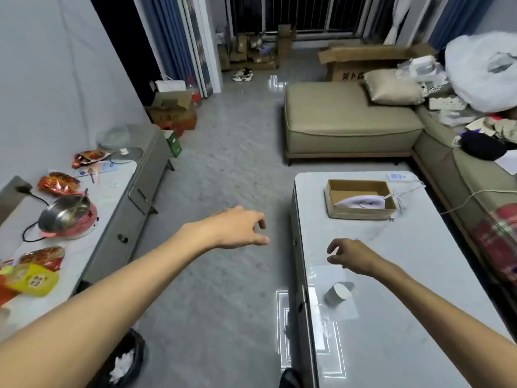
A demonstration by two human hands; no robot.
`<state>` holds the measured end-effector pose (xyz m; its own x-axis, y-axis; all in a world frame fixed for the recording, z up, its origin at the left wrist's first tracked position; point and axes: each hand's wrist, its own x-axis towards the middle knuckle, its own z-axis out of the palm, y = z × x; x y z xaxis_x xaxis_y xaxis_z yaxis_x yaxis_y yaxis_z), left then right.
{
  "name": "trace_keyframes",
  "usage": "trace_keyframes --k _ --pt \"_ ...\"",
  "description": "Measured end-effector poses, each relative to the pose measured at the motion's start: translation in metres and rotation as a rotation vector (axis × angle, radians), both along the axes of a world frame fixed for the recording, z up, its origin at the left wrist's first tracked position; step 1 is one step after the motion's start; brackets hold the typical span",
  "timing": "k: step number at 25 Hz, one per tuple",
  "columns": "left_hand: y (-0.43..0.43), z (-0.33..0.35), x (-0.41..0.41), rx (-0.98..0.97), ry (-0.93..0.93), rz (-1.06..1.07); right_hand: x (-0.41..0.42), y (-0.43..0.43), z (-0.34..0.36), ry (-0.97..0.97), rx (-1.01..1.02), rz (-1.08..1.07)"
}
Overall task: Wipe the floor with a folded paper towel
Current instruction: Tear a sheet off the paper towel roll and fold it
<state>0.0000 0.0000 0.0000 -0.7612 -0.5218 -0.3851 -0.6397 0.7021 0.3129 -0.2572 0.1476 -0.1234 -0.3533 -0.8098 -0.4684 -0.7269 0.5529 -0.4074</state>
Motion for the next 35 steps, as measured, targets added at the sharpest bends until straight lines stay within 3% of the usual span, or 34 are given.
trace_keyframes --k 8,14,17,19,24,27,29,33,35 --pt "-0.028 -0.167 -0.111 0.286 -0.122 0.115 -0.096 -0.007 -0.225 0.103 0.379 -0.097" --pt "-0.037 -0.244 -0.125 0.401 -0.229 0.157 -0.092 -0.008 -0.316 0.016 0.372 -0.13" --pt "-0.045 -0.246 -0.121 0.422 -0.222 0.202 -0.079 -0.037 -0.291 -0.19 0.209 -0.228" --pt "-0.047 -0.196 -0.136 0.346 -0.16 0.168 -0.085 -0.047 -0.214 -0.356 0.025 -0.379" --pt "-0.037 -0.18 -0.143 0.283 -0.054 0.089 -0.062 -0.076 -0.117 -0.818 -0.07 -0.357" --pt "-0.033 -0.116 -0.124 0.053 0.065 -0.032 -0.039 -0.083 -0.021 -1.059 -0.198 -0.407" --pt "-0.037 -0.08 -0.104 0.034 0.172 0.021 -0.024 -0.083 0.032 -1.112 -0.259 -0.358" --pt "-0.046 -0.021 -0.045 0.537 0.473 0.401 0.035 -0.07 0.094 -0.913 -0.4 -0.393" --pt "-0.053 0.0 -0.018 0.848 0.658 0.59 0.074 -0.067 0.112 -0.956 -0.435 -0.43"
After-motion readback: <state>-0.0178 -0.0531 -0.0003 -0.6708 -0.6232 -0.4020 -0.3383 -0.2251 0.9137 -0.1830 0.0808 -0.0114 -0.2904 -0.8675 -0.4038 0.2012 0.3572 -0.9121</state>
